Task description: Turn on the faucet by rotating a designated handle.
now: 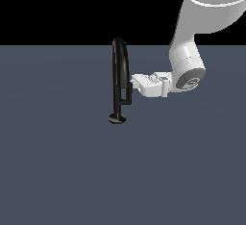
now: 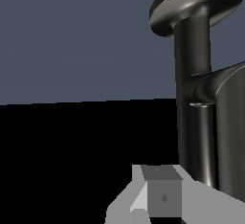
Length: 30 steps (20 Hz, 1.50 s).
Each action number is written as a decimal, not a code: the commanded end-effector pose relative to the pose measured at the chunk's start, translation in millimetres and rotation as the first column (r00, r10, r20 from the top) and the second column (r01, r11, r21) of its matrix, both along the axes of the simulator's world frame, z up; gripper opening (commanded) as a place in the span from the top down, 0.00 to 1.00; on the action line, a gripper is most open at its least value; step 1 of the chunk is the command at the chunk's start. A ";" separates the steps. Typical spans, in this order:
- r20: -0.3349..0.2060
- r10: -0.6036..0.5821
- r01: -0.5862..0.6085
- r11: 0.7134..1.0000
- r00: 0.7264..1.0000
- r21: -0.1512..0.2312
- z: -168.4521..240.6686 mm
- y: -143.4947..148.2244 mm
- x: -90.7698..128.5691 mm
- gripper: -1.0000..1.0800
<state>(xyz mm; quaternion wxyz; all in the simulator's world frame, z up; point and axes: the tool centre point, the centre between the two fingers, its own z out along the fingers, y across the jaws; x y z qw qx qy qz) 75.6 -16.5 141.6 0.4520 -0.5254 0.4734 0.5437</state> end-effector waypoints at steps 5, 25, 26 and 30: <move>0.000 0.000 0.000 1.000 1.000 0.000 3.9 -1.3 -10.2 1.00; 0.005 -0.004 0.004 1.000 1.000 -0.002 15.1 -6.8 -48.5 1.00; 0.005 -0.004 0.004 1.000 1.000 -0.002 14.1 -7.3 -51.7 1.00; 0.004 -0.003 0.003 1.000 1.000 -0.001 9.3 -9.2 -64.8 1.00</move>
